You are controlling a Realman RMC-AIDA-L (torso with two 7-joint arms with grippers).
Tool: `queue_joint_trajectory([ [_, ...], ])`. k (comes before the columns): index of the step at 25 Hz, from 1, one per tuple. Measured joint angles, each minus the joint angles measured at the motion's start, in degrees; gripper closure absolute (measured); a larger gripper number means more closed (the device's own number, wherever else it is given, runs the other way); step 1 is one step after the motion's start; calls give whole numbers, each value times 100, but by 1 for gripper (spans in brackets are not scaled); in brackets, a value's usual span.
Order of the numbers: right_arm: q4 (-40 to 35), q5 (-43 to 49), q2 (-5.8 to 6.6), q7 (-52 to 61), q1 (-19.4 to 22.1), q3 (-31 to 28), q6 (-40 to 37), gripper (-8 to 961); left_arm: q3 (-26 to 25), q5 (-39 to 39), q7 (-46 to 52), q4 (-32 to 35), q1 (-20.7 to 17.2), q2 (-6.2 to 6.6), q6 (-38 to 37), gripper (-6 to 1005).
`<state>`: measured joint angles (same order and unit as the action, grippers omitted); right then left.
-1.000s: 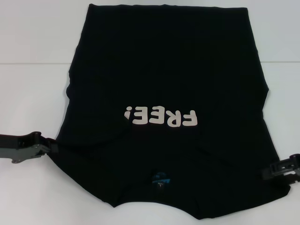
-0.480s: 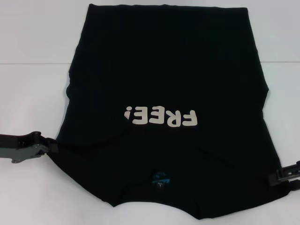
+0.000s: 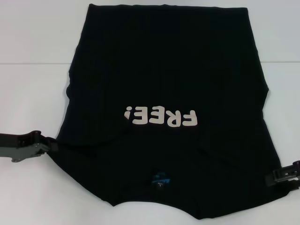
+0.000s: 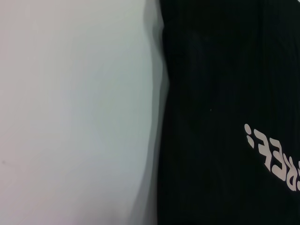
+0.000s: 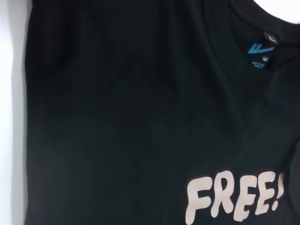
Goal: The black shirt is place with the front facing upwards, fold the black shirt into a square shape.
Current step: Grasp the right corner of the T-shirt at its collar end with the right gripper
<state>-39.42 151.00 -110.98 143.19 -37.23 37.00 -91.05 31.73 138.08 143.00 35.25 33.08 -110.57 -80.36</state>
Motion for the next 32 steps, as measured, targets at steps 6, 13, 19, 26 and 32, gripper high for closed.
queue_joint_trajectory([
  [6,3,6,-22,-11,-16,50,38,12,0,0,0,-17,4,0,24,991],
  [13,7,-11,-63,-25,-49,62,29,20,0,0,8,-15,5,0,24,992],
  [19,18,-44,-107,-42,-116,38,1,33,0,-33,2,-13,6,0,29,992],
  [26,55,-78,-105,-45,-141,62,8,49,0,-41,-7,-21,6,0,30,991],
  [32,10,-51,-41,-49,-136,274,1,63,0,-46,-9,-21,5,1,37,992],
])
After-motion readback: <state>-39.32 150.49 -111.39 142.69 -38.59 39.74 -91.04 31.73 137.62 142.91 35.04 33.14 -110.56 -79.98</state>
